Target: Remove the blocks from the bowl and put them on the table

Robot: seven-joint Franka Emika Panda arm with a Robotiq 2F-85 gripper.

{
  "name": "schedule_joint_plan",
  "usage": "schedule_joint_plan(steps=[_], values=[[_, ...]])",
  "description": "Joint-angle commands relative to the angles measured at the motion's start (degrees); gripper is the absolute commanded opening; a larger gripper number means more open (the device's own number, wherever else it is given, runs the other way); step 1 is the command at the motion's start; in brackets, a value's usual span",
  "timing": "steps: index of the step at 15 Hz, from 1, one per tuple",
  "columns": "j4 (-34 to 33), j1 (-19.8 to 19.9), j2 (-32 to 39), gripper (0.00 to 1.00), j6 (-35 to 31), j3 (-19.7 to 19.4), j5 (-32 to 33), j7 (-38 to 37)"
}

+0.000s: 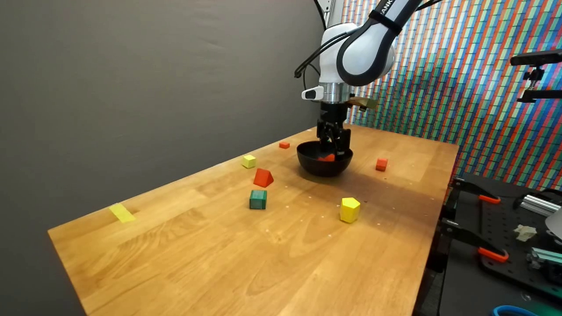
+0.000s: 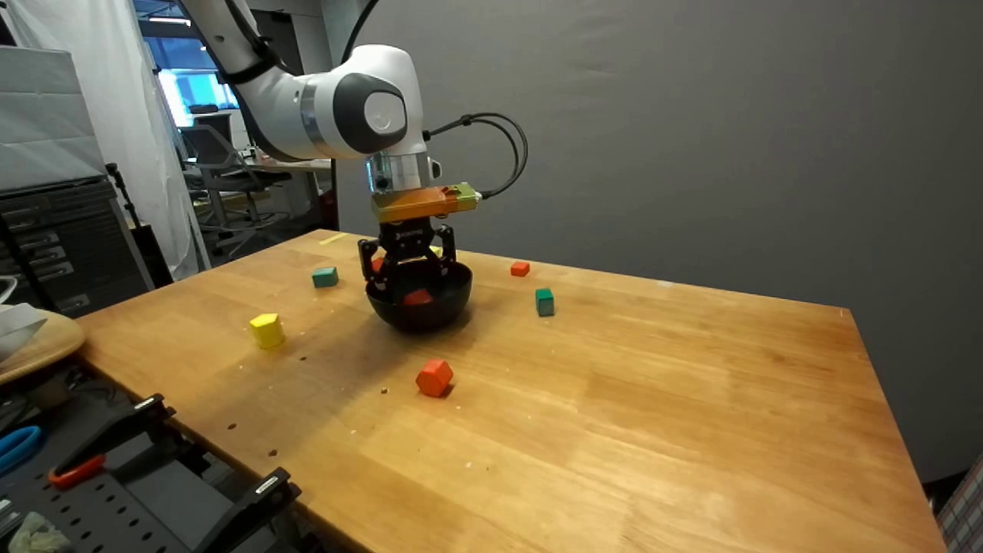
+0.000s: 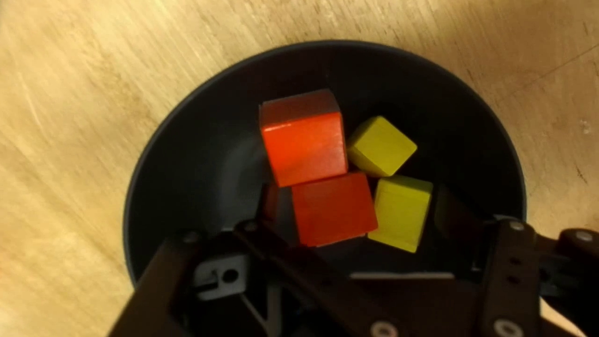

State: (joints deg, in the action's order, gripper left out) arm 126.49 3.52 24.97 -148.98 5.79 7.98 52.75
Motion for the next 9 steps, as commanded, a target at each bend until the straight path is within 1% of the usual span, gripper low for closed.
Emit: schedule_joint_plan(steps=[1, 5, 6, 7, 9], values=[[-1.23, 0.3, 1.31, 0.84, -1.13, 1.34, -0.58, 0.11], [-2.1, -0.6, 2.99, 0.83, -0.72, 1.6, 0.57, -0.29], [-2.37, -0.83, 3.43, 0.81, -0.63, 1.6, 0.85, -0.39], [-2.62, -1.1, 3.86, 0.57, -0.59, 1.51, 1.12, -0.53], [-3.12, -1.66, 4.51, 0.55, -0.4, 1.21, 2.04, -0.78]])
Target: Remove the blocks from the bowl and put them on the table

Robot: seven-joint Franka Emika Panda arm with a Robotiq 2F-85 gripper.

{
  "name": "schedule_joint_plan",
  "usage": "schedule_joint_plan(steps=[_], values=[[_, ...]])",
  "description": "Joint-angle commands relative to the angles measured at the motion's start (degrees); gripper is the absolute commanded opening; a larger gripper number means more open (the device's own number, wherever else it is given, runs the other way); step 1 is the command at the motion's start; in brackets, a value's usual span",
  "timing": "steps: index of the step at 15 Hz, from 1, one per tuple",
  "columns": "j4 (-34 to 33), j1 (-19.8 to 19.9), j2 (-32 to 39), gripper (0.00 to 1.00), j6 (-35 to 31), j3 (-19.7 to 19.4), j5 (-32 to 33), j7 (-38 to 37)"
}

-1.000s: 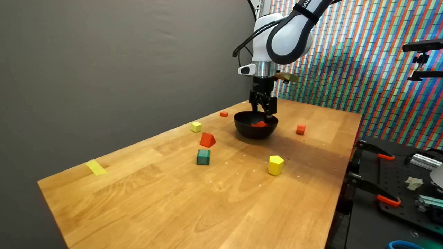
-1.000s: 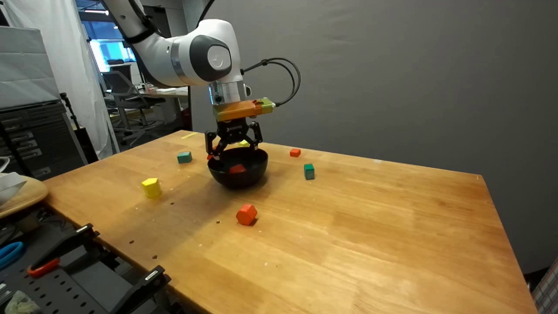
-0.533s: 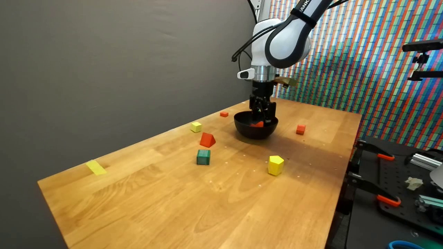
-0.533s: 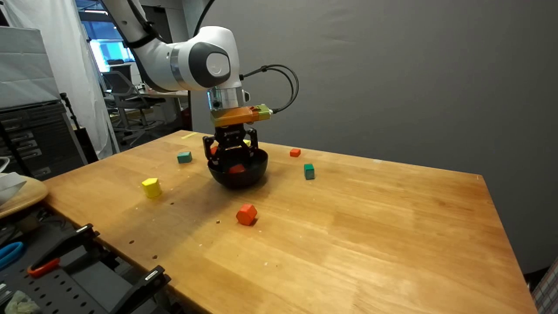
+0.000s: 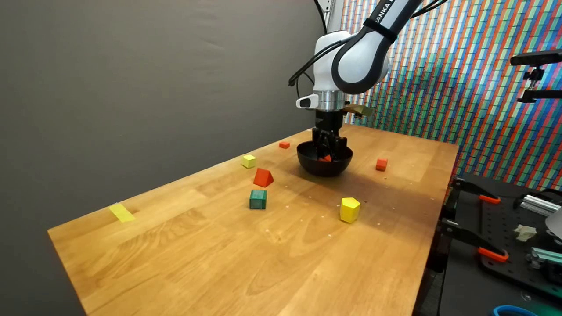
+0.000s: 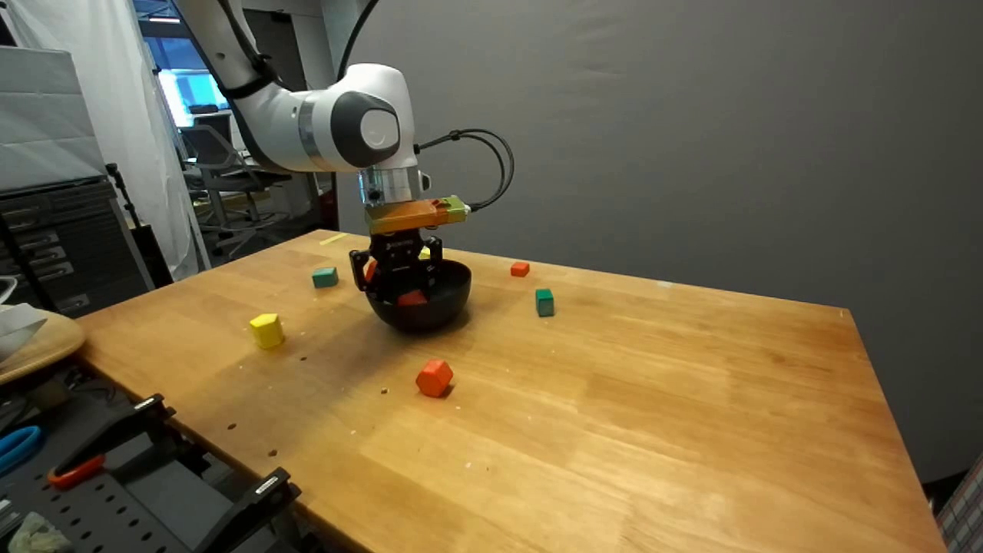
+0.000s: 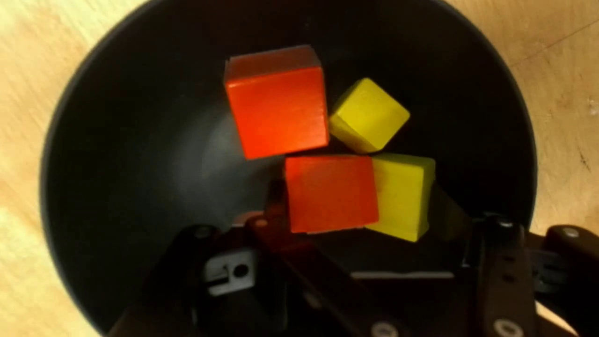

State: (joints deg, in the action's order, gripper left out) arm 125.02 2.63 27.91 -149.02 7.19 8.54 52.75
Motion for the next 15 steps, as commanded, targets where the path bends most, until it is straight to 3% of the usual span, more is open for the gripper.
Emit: schedule_joint_plan(steps=[1, 2, 6, 8, 11, 15], values=[[-1.8, -0.86, 1.1, 0.5, -0.37, -0.25, 1.85, -0.84], [-1.55, -0.9, 0.64, 0.49, -0.57, -0.18, 2.08, -0.78], [1.07, 1.26, -5.25, 0.23, 3.61, 2.5, -0.38, 2.85], [5.38, 3.83, -9.96, 0.23, 5.03, 6.04, -5.4, 8.06], [10.99, 4.99, -16.43, 0.23, 4.7, 8.07, -13.92, 12.26], [19.13, 3.53, -24.9, 0.23, 2.39, 6.92, -26.67, 15.31]])
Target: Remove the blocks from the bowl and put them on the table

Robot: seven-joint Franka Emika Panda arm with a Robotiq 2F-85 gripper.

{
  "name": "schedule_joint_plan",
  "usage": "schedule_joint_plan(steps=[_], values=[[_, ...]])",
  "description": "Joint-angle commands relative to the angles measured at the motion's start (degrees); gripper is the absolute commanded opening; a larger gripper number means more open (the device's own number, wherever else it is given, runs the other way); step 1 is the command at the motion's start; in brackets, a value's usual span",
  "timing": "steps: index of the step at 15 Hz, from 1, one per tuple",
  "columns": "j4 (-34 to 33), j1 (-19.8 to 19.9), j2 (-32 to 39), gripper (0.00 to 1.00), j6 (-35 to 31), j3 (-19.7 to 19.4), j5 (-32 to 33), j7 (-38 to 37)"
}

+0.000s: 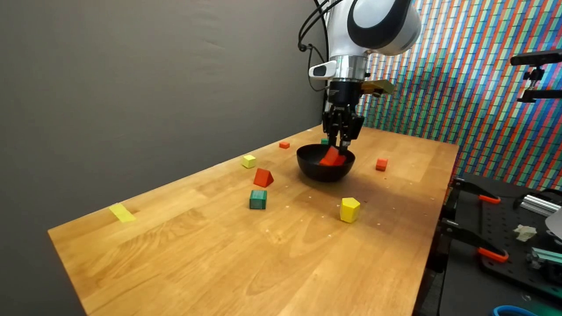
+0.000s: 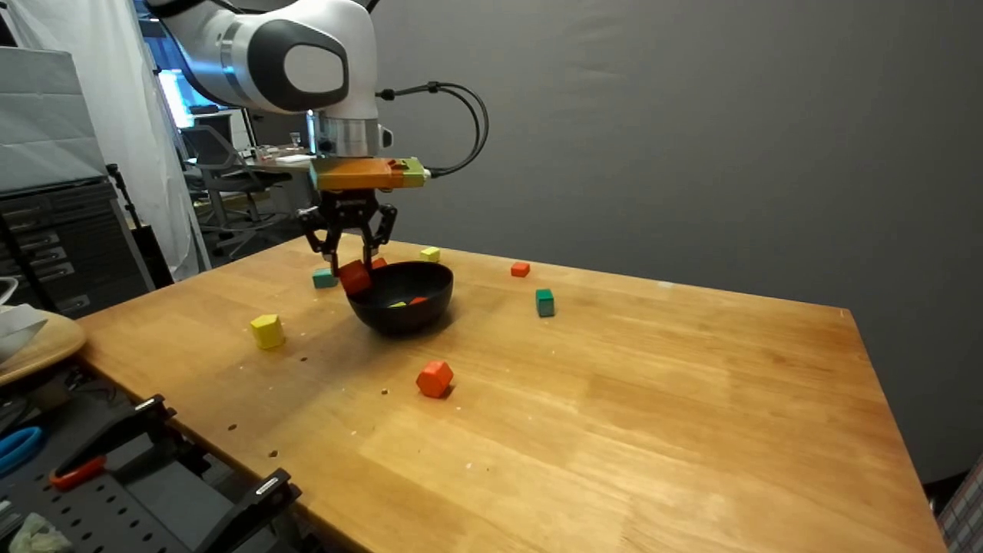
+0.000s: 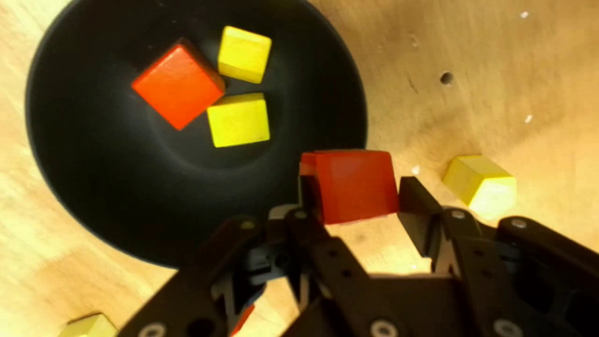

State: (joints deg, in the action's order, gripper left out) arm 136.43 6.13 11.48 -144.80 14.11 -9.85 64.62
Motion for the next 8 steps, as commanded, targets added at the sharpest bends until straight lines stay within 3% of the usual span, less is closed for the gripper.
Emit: schedule_joint_plan(steps=[1, 3, 8], values=[[9.12, -0.72, -10.05, 0.23, -1.35, -0.59, -11.22, 4.5], [11.38, -1.99, -12.11, 0.23, 0.7, -1.97, -16.88, 6.34], [15.76, -4.26, -11.7, 0.23, 3.92, -6.61, -22.91, 4.02]])
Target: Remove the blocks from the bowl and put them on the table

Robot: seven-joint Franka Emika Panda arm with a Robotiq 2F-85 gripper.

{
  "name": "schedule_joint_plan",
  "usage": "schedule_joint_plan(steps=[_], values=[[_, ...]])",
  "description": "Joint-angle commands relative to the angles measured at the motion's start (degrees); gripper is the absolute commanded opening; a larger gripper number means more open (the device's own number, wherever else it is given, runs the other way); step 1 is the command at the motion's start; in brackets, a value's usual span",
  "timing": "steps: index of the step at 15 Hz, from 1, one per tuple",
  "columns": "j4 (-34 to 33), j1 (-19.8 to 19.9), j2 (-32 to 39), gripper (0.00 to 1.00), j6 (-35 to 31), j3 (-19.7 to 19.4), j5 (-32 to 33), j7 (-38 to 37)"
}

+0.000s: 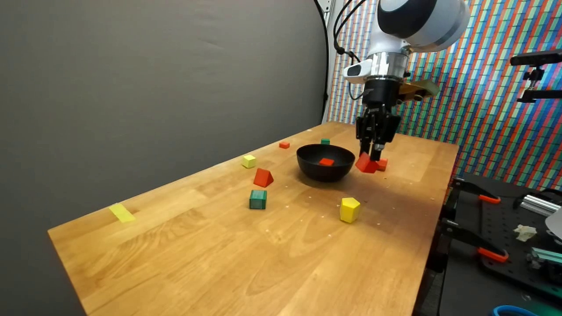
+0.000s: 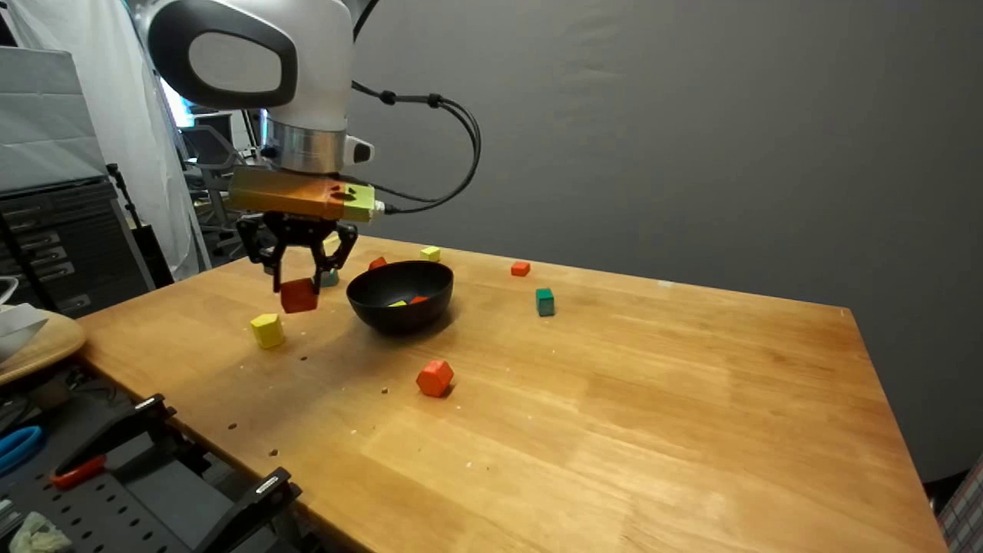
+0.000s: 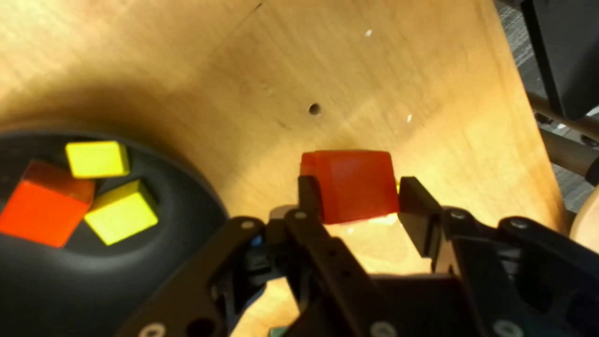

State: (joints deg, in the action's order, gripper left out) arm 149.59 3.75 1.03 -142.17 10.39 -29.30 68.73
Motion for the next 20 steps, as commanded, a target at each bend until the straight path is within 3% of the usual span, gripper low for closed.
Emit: schedule_joint_plan(steps=[1, 3, 5, 10, 13, 17, 20], values=[[2.83, -2.15, -0.37, 0.23, 0.62, -3.47, -3.95, -0.49], [2.71, -2.67, 1.27, 0.23, -0.45, -4.13, -3.47, -1.63], [1.84, -3.08, 2.62, 0.66, -0.15, -4.26, -2.3, -2.53], [0.45, -4.29, 1.4, 1.0, 0.36, -3.89, 0.62, -6.51], [-0.57, -5.86, 0.29, 1.0, -4.75, -3.6, 5.19, -14.06], [-6.96, -7.01, 6.22, 1.0, -12.46, -5.05, 22.71, -32.64], [-14.86, -7.0, 12.09, 1.0, -10.16, -6.26, 33.3, -45.16]])
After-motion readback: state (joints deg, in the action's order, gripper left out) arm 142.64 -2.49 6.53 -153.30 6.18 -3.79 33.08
